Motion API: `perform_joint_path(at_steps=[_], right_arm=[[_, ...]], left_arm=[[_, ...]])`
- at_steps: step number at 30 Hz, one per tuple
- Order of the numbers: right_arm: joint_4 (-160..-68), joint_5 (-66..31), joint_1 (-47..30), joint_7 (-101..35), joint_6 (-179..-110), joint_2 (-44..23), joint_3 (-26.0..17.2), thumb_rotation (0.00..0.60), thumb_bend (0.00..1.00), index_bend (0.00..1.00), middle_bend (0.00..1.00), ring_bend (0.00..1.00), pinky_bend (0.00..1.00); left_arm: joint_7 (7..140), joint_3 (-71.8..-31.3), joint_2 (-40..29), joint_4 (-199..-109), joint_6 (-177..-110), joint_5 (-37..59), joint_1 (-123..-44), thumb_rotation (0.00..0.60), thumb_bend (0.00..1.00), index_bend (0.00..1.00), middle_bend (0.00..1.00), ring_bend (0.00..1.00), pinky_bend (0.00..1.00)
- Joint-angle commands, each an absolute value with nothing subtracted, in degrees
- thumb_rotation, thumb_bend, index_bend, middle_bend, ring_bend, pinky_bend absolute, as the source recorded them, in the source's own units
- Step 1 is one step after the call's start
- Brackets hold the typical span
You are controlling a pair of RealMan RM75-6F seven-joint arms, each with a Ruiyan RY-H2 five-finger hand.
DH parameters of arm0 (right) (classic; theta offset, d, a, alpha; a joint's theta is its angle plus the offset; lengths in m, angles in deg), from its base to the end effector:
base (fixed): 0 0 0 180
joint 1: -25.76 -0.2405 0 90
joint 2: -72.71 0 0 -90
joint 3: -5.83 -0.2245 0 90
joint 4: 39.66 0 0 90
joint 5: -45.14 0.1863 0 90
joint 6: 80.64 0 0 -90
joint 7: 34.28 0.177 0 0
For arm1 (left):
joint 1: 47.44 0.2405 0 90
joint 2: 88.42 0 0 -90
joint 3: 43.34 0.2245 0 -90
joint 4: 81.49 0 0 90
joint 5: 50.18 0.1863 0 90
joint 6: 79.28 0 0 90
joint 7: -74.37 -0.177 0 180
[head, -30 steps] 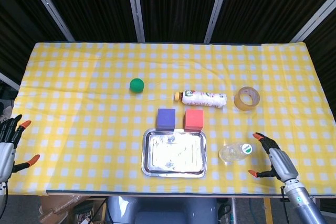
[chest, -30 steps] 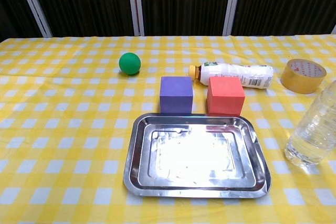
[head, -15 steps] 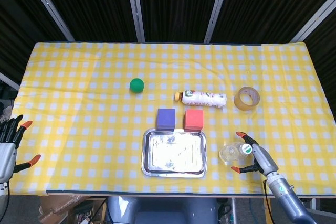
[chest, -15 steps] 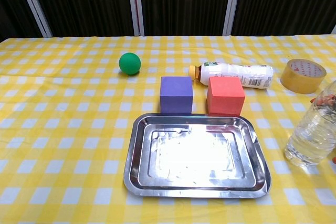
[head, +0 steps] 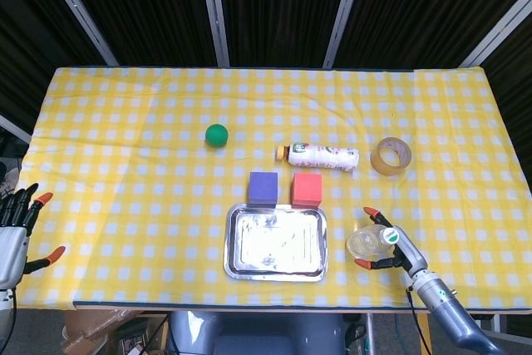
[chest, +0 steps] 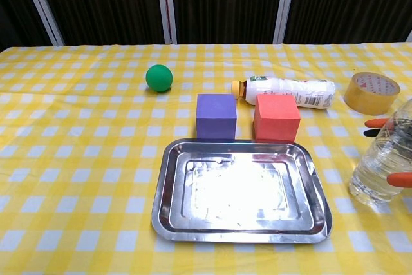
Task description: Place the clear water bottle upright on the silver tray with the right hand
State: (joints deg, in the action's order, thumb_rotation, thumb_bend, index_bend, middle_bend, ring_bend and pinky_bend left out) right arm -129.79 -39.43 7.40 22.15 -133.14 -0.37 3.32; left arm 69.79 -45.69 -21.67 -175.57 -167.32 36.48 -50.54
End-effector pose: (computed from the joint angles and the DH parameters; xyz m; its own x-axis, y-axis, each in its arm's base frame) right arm -0.2467 -0.2426 0.0343 -0.5848 -0.4437 0.6791 -0.8106 0.2870 -0.5104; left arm -0.2659 0.1990 0.1576 0.4001 -0.0240 0.9161 0.9164 0.0061 -0.4001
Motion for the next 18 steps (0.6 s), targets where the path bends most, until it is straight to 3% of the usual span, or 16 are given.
perform_joint_path(at_steps=[1, 7, 18], right_arm=[[-125.8, -43.9, 7.5, 28.7, -136.1, -2.2, 4.8, 0.600, 0.17, 0.09, 0.07, 0.00, 0.00], [-120.5, -50.2, 6.8, 42.1, -140.7, -4.2, 7.7, 0.600, 0.17, 0.12, 0.09, 0.00, 0.00], [-115.9, -52.1, 6.5, 46.2, -146.3, -8.1, 9.5, 0.600, 0.17, 0.14, 0.11, 0.00, 0.00]], left_arm=[[69.4, -45.6, -21.6, -175.6, -167.0, 36.3, -50.6, 0.600, 0.16, 0.13, 0.00, 0.00, 0.00], [67.9, -45.3, -21.7, -176.3, -165.7, 35.3, -50.8, 0.600, 0.16, 0.13, 0.00, 0.00, 0.00], [66.5, -45.3, -21.9, -177.1, -164.8, 34.1, -50.9, 0.600, 0.16, 0.13, 0.00, 0.00, 0.00]])
